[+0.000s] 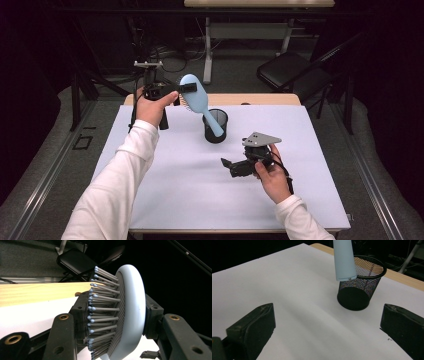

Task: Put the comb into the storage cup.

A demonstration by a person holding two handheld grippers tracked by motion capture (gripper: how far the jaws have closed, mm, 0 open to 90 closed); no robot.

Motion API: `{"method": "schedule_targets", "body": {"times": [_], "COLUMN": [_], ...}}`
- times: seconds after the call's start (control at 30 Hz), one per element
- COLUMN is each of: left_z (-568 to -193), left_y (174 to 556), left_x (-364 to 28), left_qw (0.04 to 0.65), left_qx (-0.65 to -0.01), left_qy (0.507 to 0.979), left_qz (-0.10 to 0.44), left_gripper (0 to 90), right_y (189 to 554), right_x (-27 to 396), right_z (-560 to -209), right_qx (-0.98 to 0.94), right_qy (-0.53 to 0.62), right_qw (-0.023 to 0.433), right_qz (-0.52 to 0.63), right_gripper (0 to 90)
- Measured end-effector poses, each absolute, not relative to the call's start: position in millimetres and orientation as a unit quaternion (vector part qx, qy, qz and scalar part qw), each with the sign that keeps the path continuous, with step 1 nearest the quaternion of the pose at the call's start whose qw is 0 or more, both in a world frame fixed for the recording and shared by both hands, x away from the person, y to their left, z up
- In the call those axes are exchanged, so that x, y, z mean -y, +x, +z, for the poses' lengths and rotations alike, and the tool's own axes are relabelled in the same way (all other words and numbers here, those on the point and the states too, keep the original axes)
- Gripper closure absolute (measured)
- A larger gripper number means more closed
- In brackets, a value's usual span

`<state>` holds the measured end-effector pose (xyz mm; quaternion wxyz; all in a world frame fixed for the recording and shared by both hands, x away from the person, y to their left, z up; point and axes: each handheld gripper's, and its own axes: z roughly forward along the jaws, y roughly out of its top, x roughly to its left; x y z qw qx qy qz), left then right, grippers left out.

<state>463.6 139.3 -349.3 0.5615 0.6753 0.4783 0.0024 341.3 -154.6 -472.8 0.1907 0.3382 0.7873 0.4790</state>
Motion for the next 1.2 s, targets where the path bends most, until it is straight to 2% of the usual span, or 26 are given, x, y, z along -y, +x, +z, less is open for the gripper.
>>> {"method": "schedule_targets", "body": {"times": [0.27, 1.2], "left_z": [-348, -338], "left_y": [464, 476], "left_x": [-137, -126], "left_qw": [0.563, 0.564], "left_qx": [-0.477, -0.473], "left_qy": [0.674, 0.674], "left_qz": [0.006, 0.069], "left_gripper": [51.0, 50.9], "right_y": [341, 342], "right_x": [154, 154], "right_z": [-473, -474], "right_qx": [-0.788, -0.79], "right_qy": [0.338, 0.338], "right_qw": [0.191, 0.19], "right_qz": [0.478, 0.475], "right_gripper": [0.0, 0.0]}}
